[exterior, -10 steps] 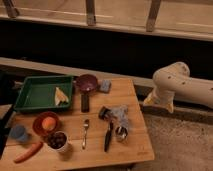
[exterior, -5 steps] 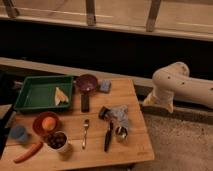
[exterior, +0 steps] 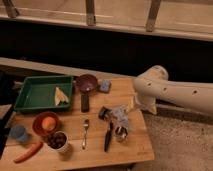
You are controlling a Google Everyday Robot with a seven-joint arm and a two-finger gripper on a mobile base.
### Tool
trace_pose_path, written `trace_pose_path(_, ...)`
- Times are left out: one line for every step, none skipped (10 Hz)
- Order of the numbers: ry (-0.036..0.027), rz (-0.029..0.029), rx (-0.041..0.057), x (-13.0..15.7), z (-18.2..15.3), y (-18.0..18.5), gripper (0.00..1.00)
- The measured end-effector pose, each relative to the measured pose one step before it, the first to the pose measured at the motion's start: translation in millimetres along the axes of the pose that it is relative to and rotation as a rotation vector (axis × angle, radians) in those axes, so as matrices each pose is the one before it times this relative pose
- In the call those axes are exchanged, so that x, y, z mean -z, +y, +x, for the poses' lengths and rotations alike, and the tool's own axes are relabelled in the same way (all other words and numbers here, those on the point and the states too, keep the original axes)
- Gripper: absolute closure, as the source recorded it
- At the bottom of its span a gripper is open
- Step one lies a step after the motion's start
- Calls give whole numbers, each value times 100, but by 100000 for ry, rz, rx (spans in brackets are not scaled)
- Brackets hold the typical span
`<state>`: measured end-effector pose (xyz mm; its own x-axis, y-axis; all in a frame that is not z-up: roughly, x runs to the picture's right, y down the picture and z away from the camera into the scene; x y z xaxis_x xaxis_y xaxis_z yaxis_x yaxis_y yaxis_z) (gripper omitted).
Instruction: Place fork in plastic cup
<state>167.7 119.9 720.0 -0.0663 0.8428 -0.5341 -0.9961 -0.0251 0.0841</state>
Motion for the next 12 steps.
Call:
trace_pose_path(-261, -1838, 7398, 457, 1109, 3704, 20)
trace_pose_path(-423, -908, 3944, 302, 354, 1945, 20)
trace_pose_path(-379, -1271, 4306, 304, 184, 2391, 20)
trace_pose_path(-192, -1253, 3450, 156, -155, 2152, 20)
trace_pose_path(111, -1791, 3978, 102, -160, 2513, 20)
trace_pose_path(868, -1313, 2089, 69, 195, 1439, 20)
trace_pose_path(192, 523, -279, -44, 65, -385, 20)
trace_pose_path(276, 407, -43, 3, 84, -160, 20)
trace_pose_path(5, -104, 321, -1, -25, 133, 20)
trace_pose_path(362, -669, 17, -143, -47, -31, 20)
trace_pose_path(1084, -738, -802, -282, -19, -344, 20)
trace_pose_path(2902, -802, -361, -985, 58, -230, 20)
